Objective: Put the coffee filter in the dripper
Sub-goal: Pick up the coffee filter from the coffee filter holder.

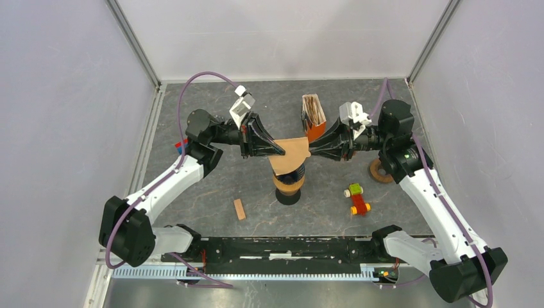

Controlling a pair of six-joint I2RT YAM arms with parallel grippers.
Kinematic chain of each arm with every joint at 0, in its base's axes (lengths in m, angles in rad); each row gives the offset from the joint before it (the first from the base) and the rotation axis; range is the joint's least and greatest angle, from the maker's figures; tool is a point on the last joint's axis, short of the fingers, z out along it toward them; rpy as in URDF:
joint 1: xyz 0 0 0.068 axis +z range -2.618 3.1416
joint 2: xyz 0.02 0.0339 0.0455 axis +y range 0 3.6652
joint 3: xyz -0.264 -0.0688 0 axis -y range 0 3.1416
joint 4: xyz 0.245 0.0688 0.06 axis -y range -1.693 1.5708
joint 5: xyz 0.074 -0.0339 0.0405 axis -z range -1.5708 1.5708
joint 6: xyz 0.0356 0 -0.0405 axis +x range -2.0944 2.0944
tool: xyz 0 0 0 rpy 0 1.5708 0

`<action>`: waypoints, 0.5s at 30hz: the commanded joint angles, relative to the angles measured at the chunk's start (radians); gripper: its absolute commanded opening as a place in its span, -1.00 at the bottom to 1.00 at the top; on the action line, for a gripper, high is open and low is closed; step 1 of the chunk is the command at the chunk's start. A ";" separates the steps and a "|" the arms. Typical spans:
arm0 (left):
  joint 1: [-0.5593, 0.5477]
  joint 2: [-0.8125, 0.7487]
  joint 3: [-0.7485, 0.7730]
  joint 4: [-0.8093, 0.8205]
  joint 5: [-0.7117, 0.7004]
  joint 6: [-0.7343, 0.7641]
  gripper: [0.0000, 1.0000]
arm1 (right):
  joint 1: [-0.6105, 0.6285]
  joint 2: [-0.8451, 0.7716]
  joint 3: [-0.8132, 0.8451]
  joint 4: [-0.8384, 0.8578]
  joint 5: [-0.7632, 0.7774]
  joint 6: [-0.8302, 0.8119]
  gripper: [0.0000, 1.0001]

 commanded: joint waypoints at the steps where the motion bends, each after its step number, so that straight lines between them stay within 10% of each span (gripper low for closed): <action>1: 0.003 -0.020 0.008 0.048 0.010 -0.029 -0.96 | -0.001 -0.013 0.035 0.014 -0.041 0.000 -0.40; 7: 0.007 0.005 0.022 0.152 -0.105 -0.178 -0.96 | 0.000 -0.040 0.038 -0.171 0.033 -0.206 -0.12; 15: -0.006 0.086 0.019 0.370 -0.266 -0.369 -0.95 | 0.060 -0.011 0.008 0.041 0.119 0.000 0.34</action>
